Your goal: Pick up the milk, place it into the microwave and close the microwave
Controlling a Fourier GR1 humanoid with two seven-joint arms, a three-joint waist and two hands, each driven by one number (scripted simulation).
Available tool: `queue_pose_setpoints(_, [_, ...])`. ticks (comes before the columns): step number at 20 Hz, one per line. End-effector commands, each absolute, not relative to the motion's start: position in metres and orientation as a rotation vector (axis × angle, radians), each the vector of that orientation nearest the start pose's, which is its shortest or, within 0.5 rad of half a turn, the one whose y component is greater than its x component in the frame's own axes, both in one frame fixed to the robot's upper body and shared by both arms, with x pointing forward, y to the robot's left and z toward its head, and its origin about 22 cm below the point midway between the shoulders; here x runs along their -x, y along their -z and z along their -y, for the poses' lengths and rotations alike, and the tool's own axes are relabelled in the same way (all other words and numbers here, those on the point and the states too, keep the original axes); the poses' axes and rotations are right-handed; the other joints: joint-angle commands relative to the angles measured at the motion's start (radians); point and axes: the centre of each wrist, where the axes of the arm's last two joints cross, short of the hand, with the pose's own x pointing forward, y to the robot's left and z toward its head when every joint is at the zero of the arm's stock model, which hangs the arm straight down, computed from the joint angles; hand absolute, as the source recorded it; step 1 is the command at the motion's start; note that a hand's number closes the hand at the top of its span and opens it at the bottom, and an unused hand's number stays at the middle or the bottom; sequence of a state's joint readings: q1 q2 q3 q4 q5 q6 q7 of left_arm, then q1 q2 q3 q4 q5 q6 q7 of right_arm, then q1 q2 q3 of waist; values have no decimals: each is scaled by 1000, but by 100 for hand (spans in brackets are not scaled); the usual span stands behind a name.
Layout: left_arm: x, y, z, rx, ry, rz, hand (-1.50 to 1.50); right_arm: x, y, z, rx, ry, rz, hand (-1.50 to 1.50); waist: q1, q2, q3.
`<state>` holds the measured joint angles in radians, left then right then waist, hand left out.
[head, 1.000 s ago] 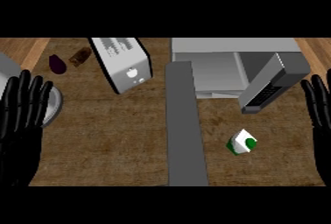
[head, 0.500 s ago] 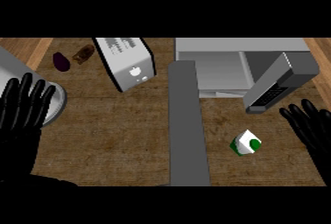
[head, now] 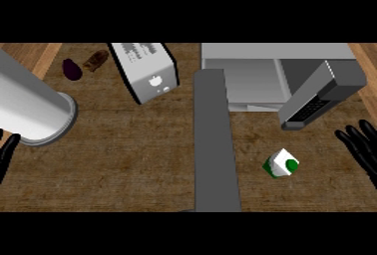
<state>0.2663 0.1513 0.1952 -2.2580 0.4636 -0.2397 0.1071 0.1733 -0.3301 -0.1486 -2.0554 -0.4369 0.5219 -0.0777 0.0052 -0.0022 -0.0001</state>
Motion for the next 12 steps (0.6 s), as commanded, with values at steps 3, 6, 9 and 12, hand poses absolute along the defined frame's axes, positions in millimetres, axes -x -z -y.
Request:
queue_pose_setpoints(3, [-139, -128, -305, 218, -2, 1976, -150, -194, -83, 304, -367, -450, 1937, -150, -2, 1, 0])
queue_pose_setpoints(6, [-121, -130, -327, 214, -3, 1967, -150, -184, -64, 334, -309, -402, 1892, -150, -1, 1, 0])
queue_pose_setpoints(9, [-120, -124, -325, 225, -9, 1960, -150, -199, -51, 313, -249, -398, 1877, -150, 0, 1, 0])
queue_pose_setpoints(12, [-98, -129, -327, 235, 0, 1972, -150, -211, -23, 331, -164, -371, 1861, -150, 10, 1, 1])
